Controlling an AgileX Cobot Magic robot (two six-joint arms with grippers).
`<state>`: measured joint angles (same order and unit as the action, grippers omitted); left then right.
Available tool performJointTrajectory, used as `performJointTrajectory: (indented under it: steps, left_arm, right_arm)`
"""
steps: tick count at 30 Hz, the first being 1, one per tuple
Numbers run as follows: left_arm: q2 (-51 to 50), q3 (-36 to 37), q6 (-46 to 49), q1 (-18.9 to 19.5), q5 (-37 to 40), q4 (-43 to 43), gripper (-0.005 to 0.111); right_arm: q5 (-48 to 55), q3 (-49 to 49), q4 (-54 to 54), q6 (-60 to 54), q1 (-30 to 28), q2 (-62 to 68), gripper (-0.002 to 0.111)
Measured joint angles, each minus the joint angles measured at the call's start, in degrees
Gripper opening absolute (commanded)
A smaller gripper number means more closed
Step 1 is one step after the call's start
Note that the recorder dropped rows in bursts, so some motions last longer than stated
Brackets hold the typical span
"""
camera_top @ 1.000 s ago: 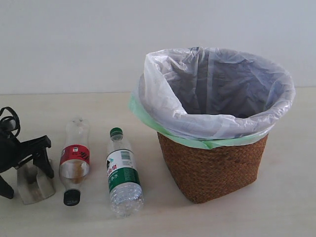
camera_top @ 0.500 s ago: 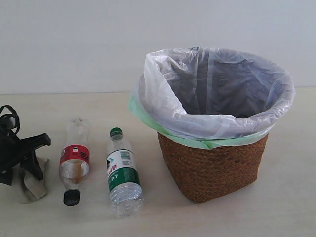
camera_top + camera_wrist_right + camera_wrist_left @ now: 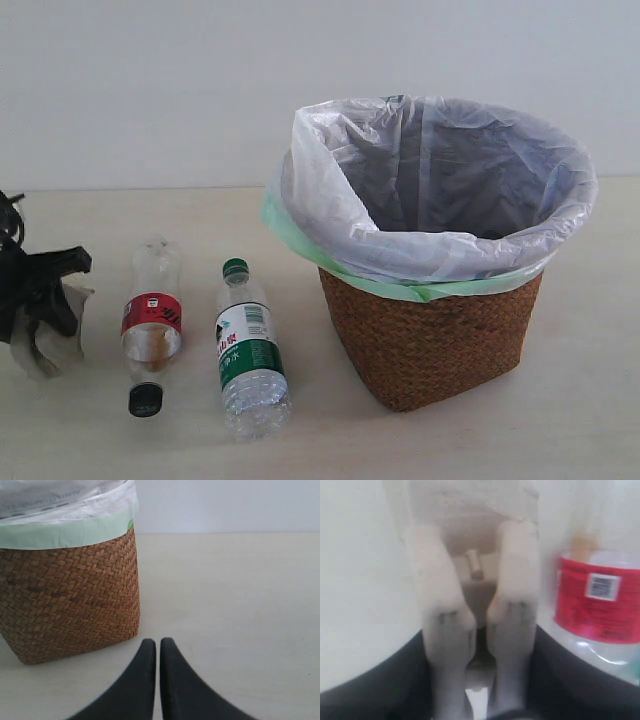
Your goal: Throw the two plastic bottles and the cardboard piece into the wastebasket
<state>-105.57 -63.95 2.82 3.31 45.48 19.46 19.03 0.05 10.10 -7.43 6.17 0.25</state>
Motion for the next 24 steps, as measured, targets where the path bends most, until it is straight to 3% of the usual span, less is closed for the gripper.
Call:
performJointTrajectory:
  steps: [6, 12, 16, 24]
  left_arm:
    - [9.77, -3.58, -5.09, 0.0, 6.1, -10.77, 0.004]
    - [17.25, -7.78, -14.9, 0.0, 19.14, -33.22, 0.004]
    - [19.5, -8.6, -18.85, 0.13, 23.49, -46.19, 0.004]
    - [18.79, -8.6, -20.33, 0.66, 24.27, -48.07, 0.004]
  right_arm:
    - [0.0, 0.0, 0.0, 0.0, 0.0, 0.0, 0.0]
    - [0.0, 0.0, 0.0, 0.0, 0.0, 0.0, 0.0]
    - [0.0, 0.0, 0.0, 0.0, 0.0, 0.0, 0.0]
    - [0.0, 0.0, 0.0, 0.0, 0.0, 0.0, 0.0]
